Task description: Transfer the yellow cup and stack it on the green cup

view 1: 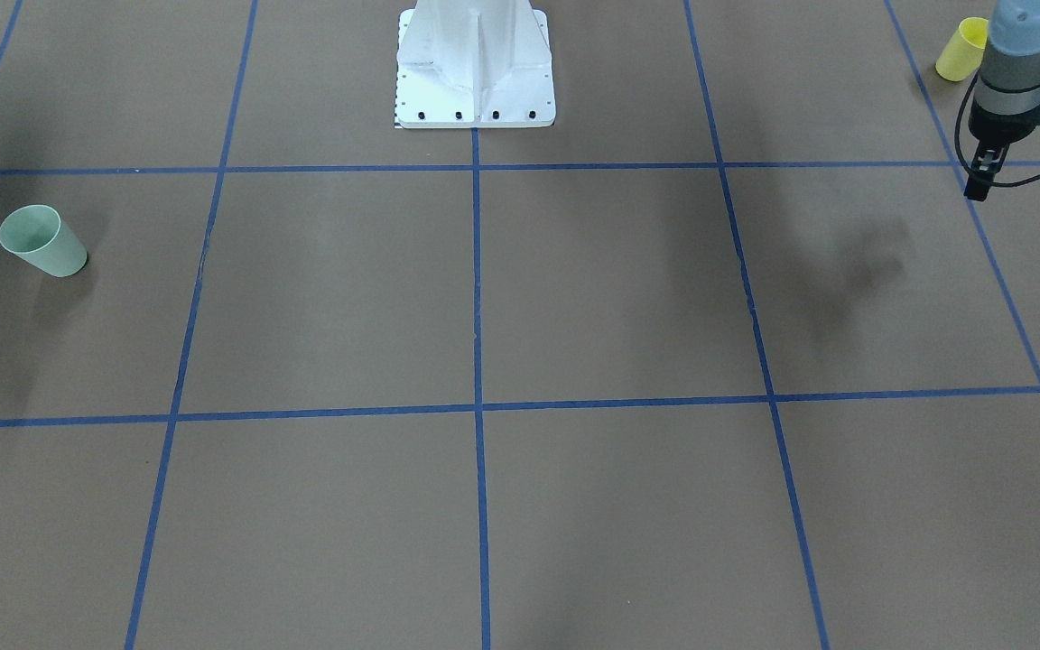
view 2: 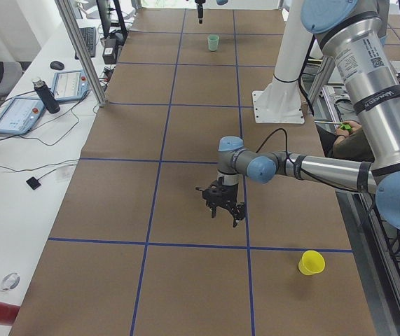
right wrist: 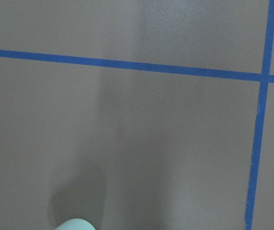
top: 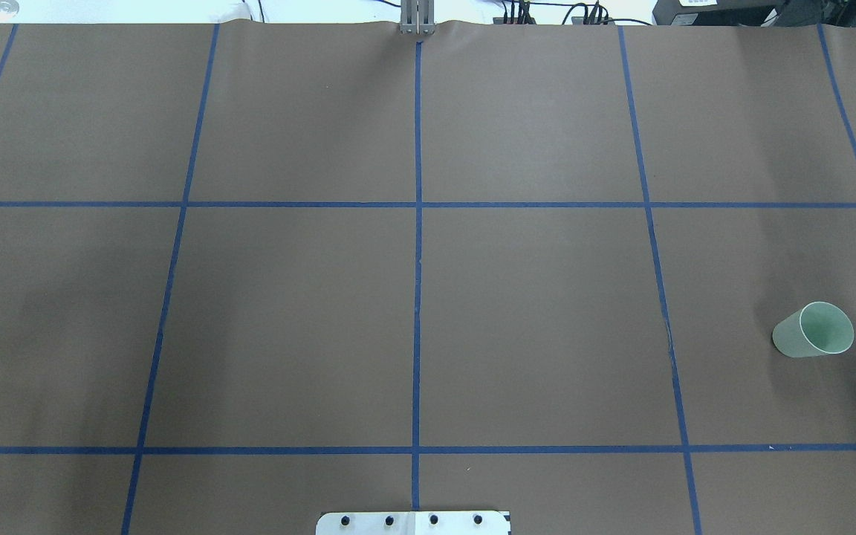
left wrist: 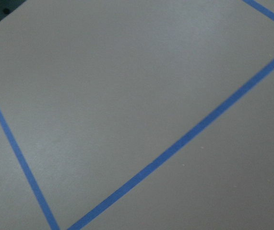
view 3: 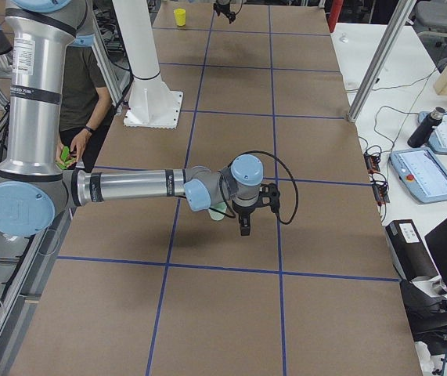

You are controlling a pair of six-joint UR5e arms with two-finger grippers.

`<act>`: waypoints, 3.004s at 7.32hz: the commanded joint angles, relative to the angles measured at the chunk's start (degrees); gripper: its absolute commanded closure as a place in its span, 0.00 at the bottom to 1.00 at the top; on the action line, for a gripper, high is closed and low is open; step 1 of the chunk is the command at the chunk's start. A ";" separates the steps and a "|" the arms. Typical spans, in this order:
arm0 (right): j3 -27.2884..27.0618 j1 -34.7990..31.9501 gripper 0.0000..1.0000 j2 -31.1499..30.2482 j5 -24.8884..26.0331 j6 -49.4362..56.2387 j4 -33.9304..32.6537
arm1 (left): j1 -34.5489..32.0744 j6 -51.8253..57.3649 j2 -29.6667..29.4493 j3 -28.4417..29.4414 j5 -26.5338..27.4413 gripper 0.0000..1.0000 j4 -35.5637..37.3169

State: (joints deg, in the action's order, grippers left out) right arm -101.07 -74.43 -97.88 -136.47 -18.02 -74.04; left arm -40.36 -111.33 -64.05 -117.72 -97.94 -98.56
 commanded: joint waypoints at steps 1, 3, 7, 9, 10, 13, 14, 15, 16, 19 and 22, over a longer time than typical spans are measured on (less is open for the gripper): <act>-0.09 0.51 0.00 0.14 1.29 0.00 0.04 | 10.96 -20.42 0.06 -0.94 3.19 0.00 13.24; -0.09 2.44 0.00 0.32 2.52 0.00 0.21 | 15.04 -33.39 0.50 -2.25 2.93 0.01 25.99; -0.70 4.29 0.00 0.58 5.50 0.09 0.30 | 27.05 -56.56 0.86 -1.81 -6.36 0.01 34.48; -2.45 4.29 0.00 0.41 6.31 0.18 0.22 | 31.82 -63.03 1.82 -0.33 -12.34 0.01 34.31; -2.64 4.29 0.00 0.32 6.31 0.18 0.30 | 33.05 -64.18 1.73 2.38 -13.76 0.01 32.31; -3.69 4.29 0.00 0.14 6.40 0.44 0.21 | 39.27 -69.18 1.12 11.71 -17.79 0.01 20.88; -4.30 4.20 0.00 -0.03 6.40 0.44 0.21 | 39.92 -71.11 1.29 11.72 -18.08 0.01 20.60; -4.40 4.20 0.00 0.05 6.48 0.44 0.21 | 40.01 -71.48 1.29 11.72 -18.77 0.01 20.42; -4.57 4.20 0.00 0.14 6.57 0.44 0.21 | 40.01 -71.74 1.47 11.90 -18.69 0.01 20.16; -5.45 4.20 0.00 -0.12 6.66 0.35 0.04 | 40.27 -71.92 2.44 13.56 -18.61 0.01 17.71; -5.98 4.20 0.00 -0.30 6.57 0.26 -0.05 | 40.97 -73.15 2.35 15.67 -18.25 0.01 15.41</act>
State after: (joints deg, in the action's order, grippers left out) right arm -106.94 -70.25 -98.12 -129.89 -17.68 -74.05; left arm 0.17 -183.94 -61.71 -102.69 -116.30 -82.38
